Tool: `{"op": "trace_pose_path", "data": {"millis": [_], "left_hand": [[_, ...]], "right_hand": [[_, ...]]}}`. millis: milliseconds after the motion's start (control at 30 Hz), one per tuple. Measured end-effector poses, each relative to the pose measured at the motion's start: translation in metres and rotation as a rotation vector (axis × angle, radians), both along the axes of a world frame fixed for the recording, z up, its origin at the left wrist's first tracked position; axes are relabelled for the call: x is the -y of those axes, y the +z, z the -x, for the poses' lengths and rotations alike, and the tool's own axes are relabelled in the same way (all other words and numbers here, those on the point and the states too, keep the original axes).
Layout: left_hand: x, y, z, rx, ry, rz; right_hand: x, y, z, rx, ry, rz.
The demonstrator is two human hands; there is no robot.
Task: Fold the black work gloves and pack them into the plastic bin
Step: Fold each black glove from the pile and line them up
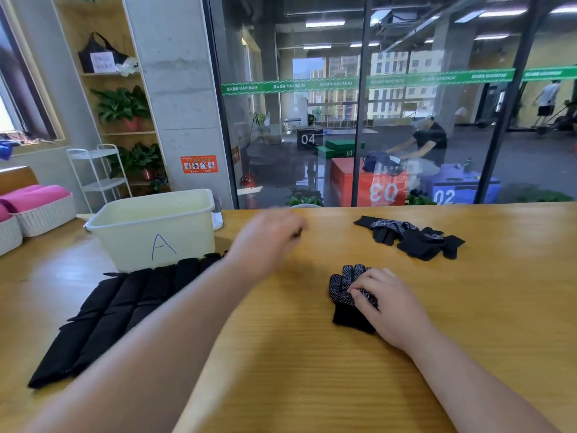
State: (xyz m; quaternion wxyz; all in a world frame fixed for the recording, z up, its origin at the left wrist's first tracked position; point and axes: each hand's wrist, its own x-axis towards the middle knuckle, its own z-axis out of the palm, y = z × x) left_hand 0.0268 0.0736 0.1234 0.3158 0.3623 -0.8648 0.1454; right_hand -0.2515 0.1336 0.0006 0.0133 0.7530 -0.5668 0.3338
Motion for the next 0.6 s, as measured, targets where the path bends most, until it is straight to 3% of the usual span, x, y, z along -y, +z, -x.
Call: {"op": "trace_pose_path", "data": {"millis": [67,133,233,300,367,500,600], "left_hand": [[-0.017,-0.048,0.006,0.135,-0.002,-0.237],[-0.031,-0.085,0.006,0.096,0.005,-0.423],[-0.036,-0.103,0.001,-0.141,0.026,-0.494],[-0.033,-0.101,0.0,-0.161,0.069,-0.461],[-0.026,-0.1,0.004,-0.059,0.124,-0.435],[-0.015,-0.11,0.011,0.265,0.199,-0.665],[-0.016,-0.115,0.013,0.367,0.222,-0.72]], "right_hand": [[0.001,0.0,0.0,-0.001,0.004,-0.02],[0.002,-0.001,0.001,0.002,0.009,-0.028],[0.002,-0.001,0.0,0.002,-0.001,-0.055],[0.002,-0.001,0.0,-0.013,-0.015,-0.068],[0.003,0.0,0.0,-0.037,-0.026,-0.088],[0.005,-0.002,-0.001,-0.155,-0.064,-0.281],[0.004,0.002,-0.005,-0.301,-0.034,-0.427]]}}
